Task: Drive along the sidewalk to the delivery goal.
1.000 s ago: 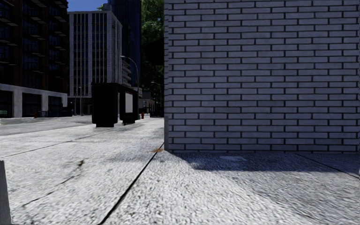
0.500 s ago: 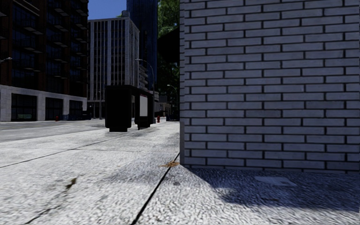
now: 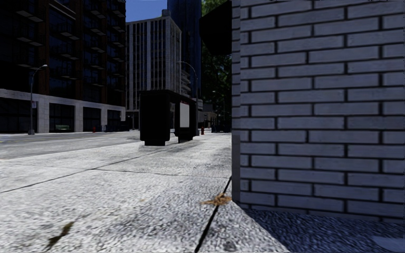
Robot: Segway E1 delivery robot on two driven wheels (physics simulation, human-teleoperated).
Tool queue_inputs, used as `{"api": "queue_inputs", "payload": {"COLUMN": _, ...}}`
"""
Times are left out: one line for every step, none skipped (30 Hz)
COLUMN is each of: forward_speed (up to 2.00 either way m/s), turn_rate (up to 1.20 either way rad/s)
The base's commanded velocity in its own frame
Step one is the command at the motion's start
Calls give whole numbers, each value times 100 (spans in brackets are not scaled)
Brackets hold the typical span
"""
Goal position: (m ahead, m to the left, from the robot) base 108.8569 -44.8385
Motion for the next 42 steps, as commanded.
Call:
{"api": "queue_inputs", "payload": {"forward_speed": 155, "turn_rate": 53}}
{"api": "queue_inputs", "payload": {"forward_speed": 155, "turn_rate": 53}}
{"api": "queue_inputs", "payload": {"forward_speed": 155, "turn_rate": 53}}
{"api": "queue_inputs", "payload": {"forward_speed": 155, "turn_rate": 53}}
{"api": "queue_inputs", "payload": {"forward_speed": 155, "turn_rate": 53}}
{"api": "queue_inputs", "payload": {"forward_speed": 155, "turn_rate": 53}}
{"api": "queue_inputs", "payload": {"forward_speed": 155, "turn_rate": 53}}
{"api": "queue_inputs", "payload": {"forward_speed": 155, "turn_rate": 53}}
{"api": "queue_inputs", "payload": {"forward_speed": 155, "turn_rate": 53}}
{"api": "queue_inputs", "payload": {"forward_speed": 155, "turn_rate": 53}}
{"api": "queue_inputs", "payload": {"forward_speed": 155, "turn_rate": 53}}
{"api": "queue_inputs", "payload": {"forward_speed": 155, "turn_rate": 53}}
{"api": "queue_inputs", "payload": {"forward_speed": 155, "turn_rate": 53}}
{"api": "queue_inputs", "payload": {"forward_speed": 155, "turn_rate": 53}}
{"api": "queue_inputs", "payload": {"forward_speed": 155, "turn_rate": 53}}
{"api": "queue_inputs", "payload": {"forward_speed": 155, "turn_rate": 53}}
{"api": "queue_inputs", "payload": {"forward_speed": 156, "turn_rate": 51}}
{"api": "queue_inputs", "payload": {"forward_speed": 156, "turn_rate": 51}}
{"api": "queue_inputs", "payload": {"forward_speed": 157, "turn_rate": 28}}
{"api": "queue_inputs", "payload": {"forward_speed": 200, "turn_rate": 0}}
{"api": "queue_inputs", "payload": {"forward_speed": 200, "turn_rate": -8}}
{"api": "queue_inputs", "payload": {"forward_speed": 200, "turn_rate": -8}}
{"api": "queue_inputs", "payload": {"forward_speed": 200, "turn_rate": -11}}
{"api": "queue_inputs", "payload": {"forward_speed": 200, "turn_rate": -12}}
{"api": "queue_inputs", "payload": {"forward_speed": 200, "turn_rate": -10}}
{"api": "queue_inputs", "payload": {"forward_speed": 200, "turn_rate": -10}}
{"api": "queue_inputs", "payload": {"forward_speed": 200, "turn_rate": -8}}
{"api": "queue_inputs", "payload": {"forward_speed": 200, "turn_rate": -7}}
{"api": "queue_inputs", "payload": {"forward_speed": 200, "turn_rate": -7}}
{"api": "queue_inputs", "payload": {"forward_speed": 200, "turn_rate": -7}}
{"api": "queue_inputs", "payload": {"forward_speed": 200, "turn_rate": -8}}
{"api": "queue_inputs", "payload": {"forward_speed": 200, "turn_rate": -12}}
{"api": "queue_inputs", "payload": {"forward_speed": 200, "turn_rate": -28}}
{"api": "queue_inputs", "payload": {"forward_speed": 200, "turn_rate": -28}}
{"api": "queue_inputs", "payload": {"forward_speed": 200, "turn_rate": -38}}
{"api": "queue_inputs", "payload": {"forward_speed": 200, "turn_rate": -45}}
{"api": "queue_inputs", "payload": {"forward_speed": 200, "turn_rate": -53}}
{"api": "queue_inputs", "payload": {"forward_speed": 200, "turn_rate": -53}}
{"api": "queue_inputs", "payload": {"forward_speed": 200, "turn_rate": -56}}
{"api": "queue_inputs", "payload": {"forward_speed": 200, "turn_rate": -57}}
{"api": "queue_inputs", "payload": {"forward_speed": 200, "turn_rate": -57}}
{"api": "queue_inputs", "payload": {"forward_speed": 200, "turn_rate": -57}}
